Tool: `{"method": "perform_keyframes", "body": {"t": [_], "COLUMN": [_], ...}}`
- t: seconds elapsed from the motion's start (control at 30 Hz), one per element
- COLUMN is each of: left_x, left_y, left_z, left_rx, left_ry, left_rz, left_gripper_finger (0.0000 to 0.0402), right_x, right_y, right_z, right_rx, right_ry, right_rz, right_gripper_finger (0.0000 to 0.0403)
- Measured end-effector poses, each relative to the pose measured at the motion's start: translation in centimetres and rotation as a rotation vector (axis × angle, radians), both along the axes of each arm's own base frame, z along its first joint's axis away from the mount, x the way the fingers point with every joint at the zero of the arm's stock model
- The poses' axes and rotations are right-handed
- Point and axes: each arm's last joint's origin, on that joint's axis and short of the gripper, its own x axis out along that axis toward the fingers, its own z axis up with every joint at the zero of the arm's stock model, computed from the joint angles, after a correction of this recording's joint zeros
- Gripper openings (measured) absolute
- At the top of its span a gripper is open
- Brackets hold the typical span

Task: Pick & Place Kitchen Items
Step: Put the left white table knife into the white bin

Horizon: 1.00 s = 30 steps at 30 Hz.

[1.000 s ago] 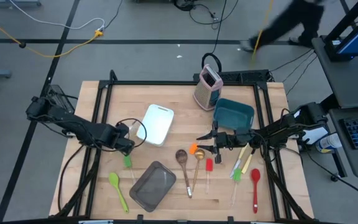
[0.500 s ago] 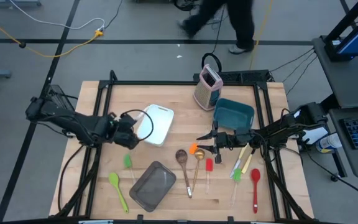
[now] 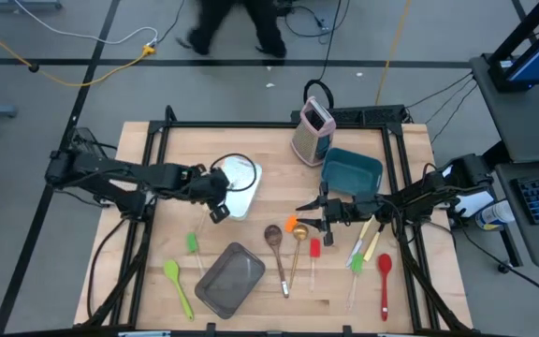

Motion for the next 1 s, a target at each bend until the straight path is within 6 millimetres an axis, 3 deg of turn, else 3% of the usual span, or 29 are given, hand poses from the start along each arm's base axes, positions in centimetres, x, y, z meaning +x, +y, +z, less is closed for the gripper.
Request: {"method": "perform_keyframes", "body": {"t": [0.2, 0.47, 0.7, 1.0], "left_x": [0.8, 0.7, 0.9, 1.1], "left_y": [2.0, 4.7, 6.5, 7.0], "left_z": [-1.9, -3.5, -3.8, -3.7], "left_rx": [-0.154, -0.221, -0.207, -0.218], "left_ry": [0.096, 0.205, 0.184, 0.132], "left_rz": [0.0, 0.078, 0.096, 0.138], "left_gripper_finger": [0.0051, 0.0051, 0.0051, 0.0051], "right_x": [0.0, 0.0, 0.0, 0.0], "right_y": [0.0, 0.0, 0.0, 0.0], "right_z": [0.0, 0.0, 0.0, 0.0], "right_rx": [0.0, 0.0, 0.0, -0.002], "right_ry": [0.0, 0.0, 0.0, 0.0], "right_rz": [0.0, 0.0, 0.0, 0.0], "right_gripper_finger": [0.013, 0.013, 0.013, 0.013]}}
